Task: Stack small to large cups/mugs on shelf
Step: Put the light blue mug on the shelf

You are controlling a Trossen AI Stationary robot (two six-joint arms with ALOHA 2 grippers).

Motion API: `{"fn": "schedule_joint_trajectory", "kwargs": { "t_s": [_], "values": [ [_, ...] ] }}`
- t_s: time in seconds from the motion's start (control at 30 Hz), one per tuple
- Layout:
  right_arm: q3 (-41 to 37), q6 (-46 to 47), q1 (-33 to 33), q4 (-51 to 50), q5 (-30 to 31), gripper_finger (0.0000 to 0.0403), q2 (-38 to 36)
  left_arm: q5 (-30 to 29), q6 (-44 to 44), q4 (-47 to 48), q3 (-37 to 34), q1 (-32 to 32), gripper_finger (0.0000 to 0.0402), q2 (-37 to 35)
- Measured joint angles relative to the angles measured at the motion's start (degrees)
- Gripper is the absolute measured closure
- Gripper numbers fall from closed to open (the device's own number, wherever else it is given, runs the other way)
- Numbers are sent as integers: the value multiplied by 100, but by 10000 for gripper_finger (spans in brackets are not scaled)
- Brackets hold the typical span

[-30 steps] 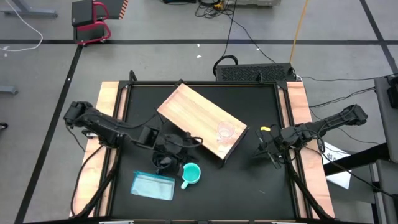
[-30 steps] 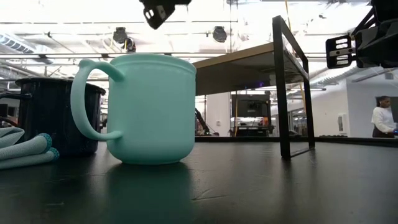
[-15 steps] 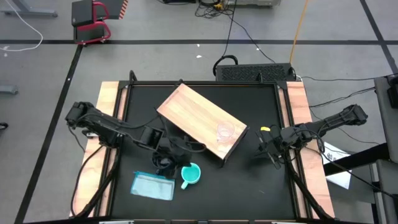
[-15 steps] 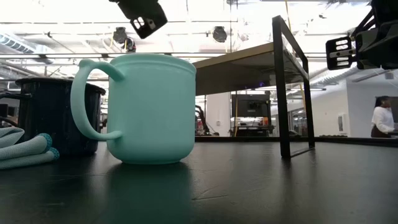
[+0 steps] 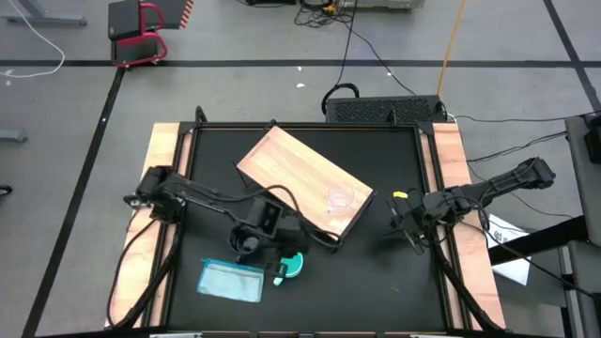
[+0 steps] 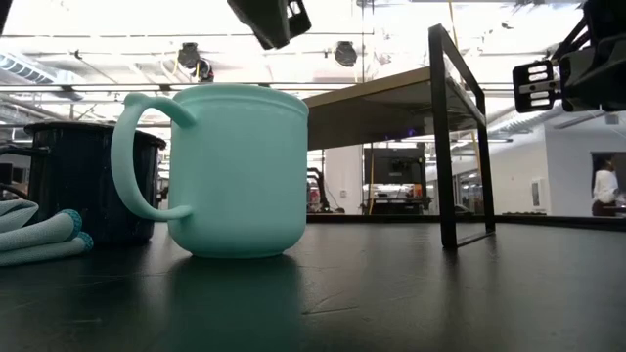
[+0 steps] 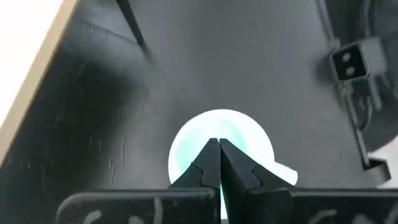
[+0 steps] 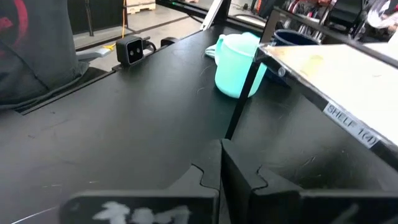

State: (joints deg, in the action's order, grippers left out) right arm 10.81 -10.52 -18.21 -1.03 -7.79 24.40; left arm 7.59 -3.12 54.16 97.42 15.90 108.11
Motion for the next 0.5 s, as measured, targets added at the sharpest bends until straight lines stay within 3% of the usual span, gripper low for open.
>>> {"fn": "schedule_joint_trajectory", "kwargs": {
  "t_s": [0.13, 0.5],
  "values": [
    [0, 87, -1, -76, 0, 403, 4, 40, 58, 304, 325, 0, 401, 231],
    [0, 87, -1, -97, 0, 403, 4, 85, 113, 320, 342, 0, 401, 296]
  ]
}}
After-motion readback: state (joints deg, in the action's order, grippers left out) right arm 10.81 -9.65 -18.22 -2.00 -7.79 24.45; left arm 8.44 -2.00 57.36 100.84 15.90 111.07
